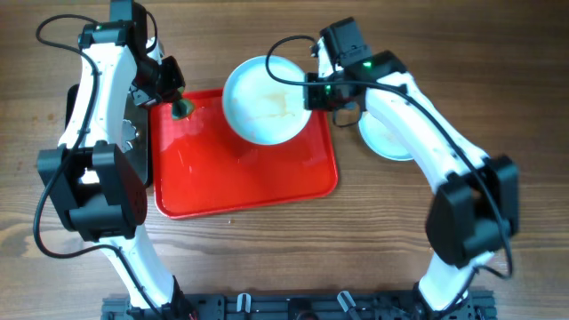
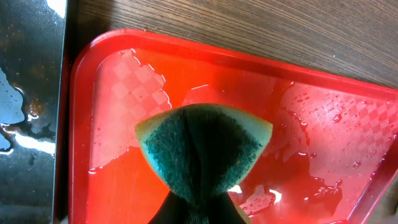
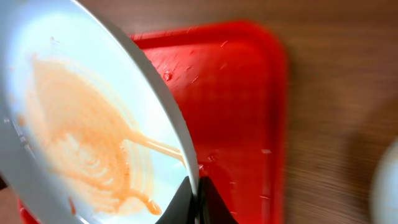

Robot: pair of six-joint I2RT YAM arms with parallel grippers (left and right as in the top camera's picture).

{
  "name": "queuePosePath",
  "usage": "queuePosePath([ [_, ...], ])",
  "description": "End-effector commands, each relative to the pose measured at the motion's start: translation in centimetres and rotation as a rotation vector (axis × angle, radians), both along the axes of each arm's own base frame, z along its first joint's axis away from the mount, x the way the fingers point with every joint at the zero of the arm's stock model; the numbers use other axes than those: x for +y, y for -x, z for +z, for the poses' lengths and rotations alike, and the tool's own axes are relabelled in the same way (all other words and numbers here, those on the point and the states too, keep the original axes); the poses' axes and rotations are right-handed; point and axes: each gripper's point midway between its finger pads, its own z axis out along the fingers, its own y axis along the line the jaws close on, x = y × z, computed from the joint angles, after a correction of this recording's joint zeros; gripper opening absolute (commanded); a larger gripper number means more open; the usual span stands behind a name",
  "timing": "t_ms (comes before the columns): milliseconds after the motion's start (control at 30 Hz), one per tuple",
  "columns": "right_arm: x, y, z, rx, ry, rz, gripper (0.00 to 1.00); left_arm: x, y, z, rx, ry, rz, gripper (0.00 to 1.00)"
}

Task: Clean dirty plates on tray and stack at the side
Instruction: 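Lift the last plate with the right gripper and stack it on the side pile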

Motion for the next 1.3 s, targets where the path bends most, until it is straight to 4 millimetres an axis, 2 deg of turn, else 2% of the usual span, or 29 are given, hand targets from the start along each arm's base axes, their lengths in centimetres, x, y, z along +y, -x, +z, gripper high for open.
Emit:
queuePosePath([
  [0,-4.1,-0.9,4.4,-0.204,0.255,-0.081,0.04,-0.4,-0.1,0.8,-0.026,0.013,-0.026,0.04],
  [100,-4.5,-0.4,6.1,-0.297,0.416,-0.095,0.04,-0.4,-0.1,0.8,-0.026,0.013,-0.026,0.04],
  [300,-2.0,1.9,9.8,-0.533,0.732,-0.120,0.04,-0.4,-0.1,0.8,-0.026,0.013,-0.026,0.04],
  [500,0.2,4.7,14.1,-0.749,0.922,-0.170,0.04,-0.4,-0.1,0.8,-0.026,0.013,-0.026,0.04],
  [600,0.8,5.8,15.5,-0.817,0.970,-0.193,0.04,-0.4,-0.1,0.8,-0.026,0.013,-0.026,0.04],
  [833,0.4,6.7,17.9,-0.912,1.052,-0.282,0.04,-0.4,-0.1,0.8,-0.026,0.013,-0.026,0.04],
  [1033,0.9,6.5,17.4,-0.896,1.013,-0.264,0.04,-0.4,-0.1,0.8,-0.026,0.013,-0.026,0.04],
  [1100,2.0,6.2,15.5,-0.835,0.931,-0.183,0.04,-0.4,-0.1,0.8,-0.026,0.013,-0.026,0.04],
  [1233,5.9,6.2,8.6,-0.534,0.589,0.094,0.04,-0.4,-0.1,0.8,-0.026,0.013,-0.026,0.04],
  [1267,6.3,6.3,7.6,-0.470,0.517,0.125,0.04,-0.4,-0.1,0.8,-0.026,0.013,-0.026,0.04],
])
